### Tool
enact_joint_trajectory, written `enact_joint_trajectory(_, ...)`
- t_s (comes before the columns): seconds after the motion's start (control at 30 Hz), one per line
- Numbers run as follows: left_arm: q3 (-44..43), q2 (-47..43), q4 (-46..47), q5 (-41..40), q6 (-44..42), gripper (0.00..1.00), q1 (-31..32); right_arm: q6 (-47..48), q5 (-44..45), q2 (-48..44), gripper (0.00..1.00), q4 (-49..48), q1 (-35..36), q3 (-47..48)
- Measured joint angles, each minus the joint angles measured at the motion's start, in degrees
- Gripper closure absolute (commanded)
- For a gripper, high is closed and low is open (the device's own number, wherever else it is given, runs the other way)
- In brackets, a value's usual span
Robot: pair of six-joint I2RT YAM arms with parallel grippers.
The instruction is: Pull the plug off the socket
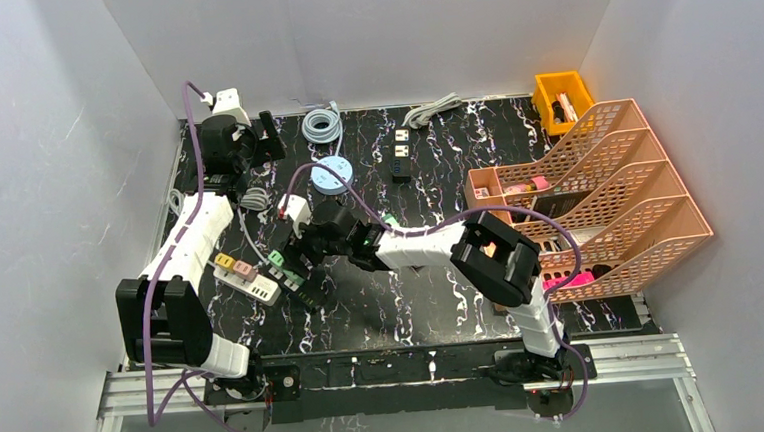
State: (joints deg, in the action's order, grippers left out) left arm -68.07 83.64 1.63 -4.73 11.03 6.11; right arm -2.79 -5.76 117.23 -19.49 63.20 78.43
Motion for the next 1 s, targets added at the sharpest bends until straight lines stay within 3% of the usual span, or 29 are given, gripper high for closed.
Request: enact_joint_trajectory(1.0,0.11,0.0,0.04,0.04,-0.15,0.02,0.0,0.07,-4.74,6.64,0.4,7.63,1.29,9.14)
